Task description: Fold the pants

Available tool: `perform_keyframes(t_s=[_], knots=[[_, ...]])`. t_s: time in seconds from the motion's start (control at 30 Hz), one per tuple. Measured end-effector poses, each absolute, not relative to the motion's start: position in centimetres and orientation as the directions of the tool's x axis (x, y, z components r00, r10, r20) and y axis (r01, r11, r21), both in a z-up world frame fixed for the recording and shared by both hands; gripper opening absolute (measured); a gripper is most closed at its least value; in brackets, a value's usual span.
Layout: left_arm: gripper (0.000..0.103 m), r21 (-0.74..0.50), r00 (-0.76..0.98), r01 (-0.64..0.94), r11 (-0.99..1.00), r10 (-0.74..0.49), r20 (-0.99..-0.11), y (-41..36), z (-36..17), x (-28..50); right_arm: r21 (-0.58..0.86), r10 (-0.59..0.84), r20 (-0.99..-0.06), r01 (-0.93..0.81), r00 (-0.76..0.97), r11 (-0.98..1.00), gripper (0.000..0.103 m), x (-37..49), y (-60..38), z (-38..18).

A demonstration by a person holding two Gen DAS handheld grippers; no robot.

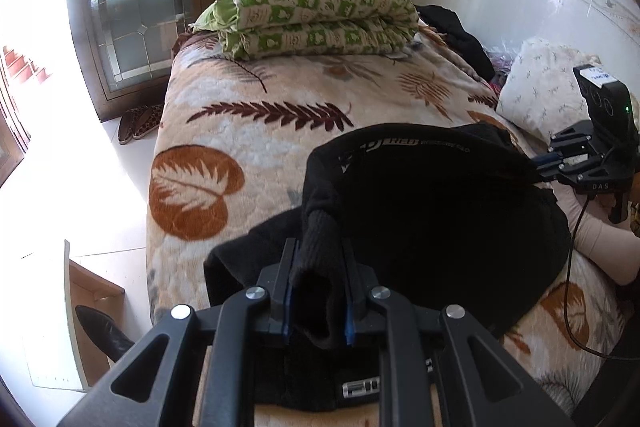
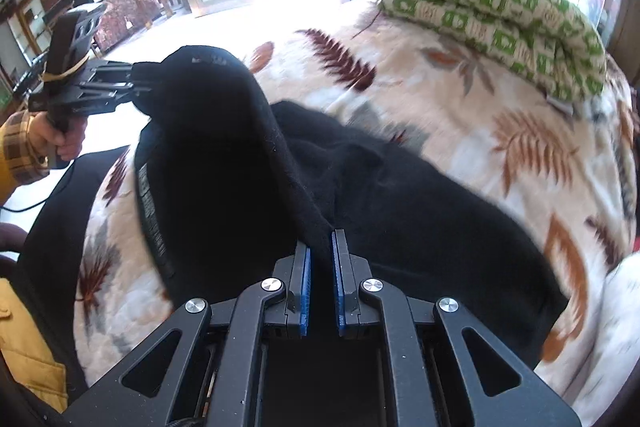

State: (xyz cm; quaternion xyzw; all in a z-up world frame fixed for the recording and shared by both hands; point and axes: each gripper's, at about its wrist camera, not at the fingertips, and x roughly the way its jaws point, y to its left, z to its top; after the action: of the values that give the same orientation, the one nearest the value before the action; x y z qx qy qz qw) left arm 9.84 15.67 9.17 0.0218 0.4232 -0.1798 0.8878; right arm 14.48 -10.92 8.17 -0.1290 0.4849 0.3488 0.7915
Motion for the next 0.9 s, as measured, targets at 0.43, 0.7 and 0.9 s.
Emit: perform_keyframes(t_s=[0.43,0.7,0.9], knots=[[0.032,-0.045,0.482,0.376,0.925,-0.237,-0.844,17.4,6.4,4.9,0.189,0.377,-0.91,-0.635,0.174,0.749,0.009,5.3,-9.5,3.0],[0.048,-0.163,0.486,0.268,0.949,-0.28,-0.828,19.7,6.5,3.6,0.184,0.356,-0.916,-0.597,0.183,0.781,0.011,4.9,-9.1,1.6],[0.048,-0.107,0.473,0.197,0.975,-0.19,-0.86,20.9,6.2,4.1,0.216,0.393,-0.901,-0.597,0.182,0.772,0.011,3.8,-8.4,2.5]])
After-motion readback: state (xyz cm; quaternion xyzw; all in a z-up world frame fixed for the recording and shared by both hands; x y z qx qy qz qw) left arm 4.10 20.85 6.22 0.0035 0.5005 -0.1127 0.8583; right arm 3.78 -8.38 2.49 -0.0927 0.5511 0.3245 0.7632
